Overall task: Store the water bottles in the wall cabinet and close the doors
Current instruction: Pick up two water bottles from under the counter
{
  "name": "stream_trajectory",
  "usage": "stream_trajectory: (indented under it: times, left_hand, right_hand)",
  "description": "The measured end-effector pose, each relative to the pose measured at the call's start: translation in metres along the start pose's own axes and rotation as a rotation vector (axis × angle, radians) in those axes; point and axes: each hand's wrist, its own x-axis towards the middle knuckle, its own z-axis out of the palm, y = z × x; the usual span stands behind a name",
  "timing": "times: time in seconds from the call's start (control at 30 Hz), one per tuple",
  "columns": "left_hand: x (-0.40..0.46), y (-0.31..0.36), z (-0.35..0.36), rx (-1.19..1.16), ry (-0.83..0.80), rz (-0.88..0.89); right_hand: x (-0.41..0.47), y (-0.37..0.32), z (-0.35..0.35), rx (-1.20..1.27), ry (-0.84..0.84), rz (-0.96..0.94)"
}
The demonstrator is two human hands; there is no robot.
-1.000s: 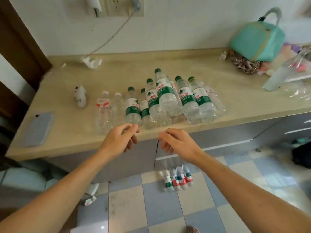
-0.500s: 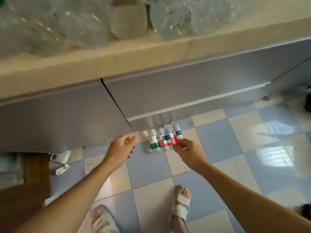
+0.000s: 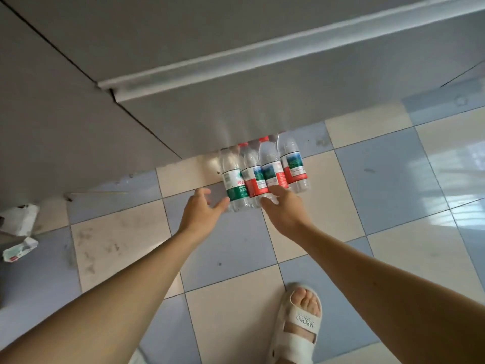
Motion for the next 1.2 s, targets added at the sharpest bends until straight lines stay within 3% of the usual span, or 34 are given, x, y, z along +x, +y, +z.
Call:
stream_trajectory:
  times: [0.2, 0.5, 0.67, 0.9, 1.07, 1.2]
  left_hand:
    - [0.056, -0.029, 0.050, -0.062, -0.015, -0.060]
    - [0.118, -0.027, 0.090, -0.132, 0.054, 0.006]
    - [0.119, -0.040, 0.096, -0.110, -0.010, -0.021]
    - [0.086, -0.078, 0.082, -0.108, -0.096, -0.076]
    - [0.055, -0.114, 0.079, -0.108, -0.089, -0.130]
    - [0.062, -0.118, 0.069, -0.169, 0.038, -0.098]
  right_hand:
    - [0.054, 0.031, 0.029, -0.070, -0.031, -0.048]
    - [0.093, 0.064, 0.058, -0.113, -0.035, -0.177]
    - [0.091, 0.067, 0.072, -0.079, -0.011, -0.134]
    - [0.063, 0.056, 0.092, -0.148, -0.130, -0.126]
    - [0.058, 0.041, 0.106, -0.047, -0.010, -0.114]
    - [0.090, 0.034, 0.098, -0.077, 0.072, -0.033]
